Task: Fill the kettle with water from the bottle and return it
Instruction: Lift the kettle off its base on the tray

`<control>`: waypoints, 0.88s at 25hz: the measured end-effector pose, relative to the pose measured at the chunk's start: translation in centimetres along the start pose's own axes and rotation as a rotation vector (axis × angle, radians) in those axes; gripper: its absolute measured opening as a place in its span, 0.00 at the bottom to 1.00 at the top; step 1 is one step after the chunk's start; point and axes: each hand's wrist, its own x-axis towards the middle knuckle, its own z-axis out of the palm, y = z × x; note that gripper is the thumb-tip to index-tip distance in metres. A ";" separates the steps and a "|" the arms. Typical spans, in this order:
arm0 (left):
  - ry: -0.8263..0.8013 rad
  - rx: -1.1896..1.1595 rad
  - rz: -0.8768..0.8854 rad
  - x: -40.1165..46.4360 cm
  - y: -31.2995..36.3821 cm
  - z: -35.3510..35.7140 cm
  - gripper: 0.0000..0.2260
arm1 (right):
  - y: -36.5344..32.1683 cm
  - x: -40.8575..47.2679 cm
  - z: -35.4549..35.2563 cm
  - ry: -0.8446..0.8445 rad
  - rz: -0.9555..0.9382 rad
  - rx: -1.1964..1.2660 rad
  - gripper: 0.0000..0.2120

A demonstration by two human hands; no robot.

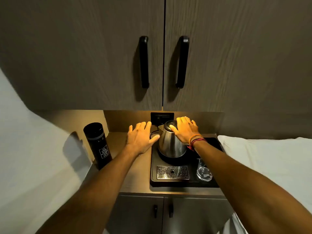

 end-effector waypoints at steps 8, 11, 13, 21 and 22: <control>0.030 0.030 -0.091 4.7 -2.5 2.3 0.35 | 2.3 5.4 3.6 -0.145 0.111 0.046 0.30; 0.002 0.025 -0.120 6.0 -2.6 3.0 0.35 | 2.9 6.1 4.5 -0.102 0.081 0.070 0.28; -0.003 0.029 -0.110 6.4 -2.3 3.7 0.35 | 3.1 6.2 4.8 -0.042 0.078 0.108 0.24; -0.031 0.011 -0.088 7.3 -1.5 4.6 0.33 | 2.4 6.2 4.6 -0.022 -0.117 -0.101 0.14; -0.026 0.007 -0.083 7.5 -1.4 4.5 0.32 | 2.4 6.2 4.6 -0.042 -0.206 -0.241 0.11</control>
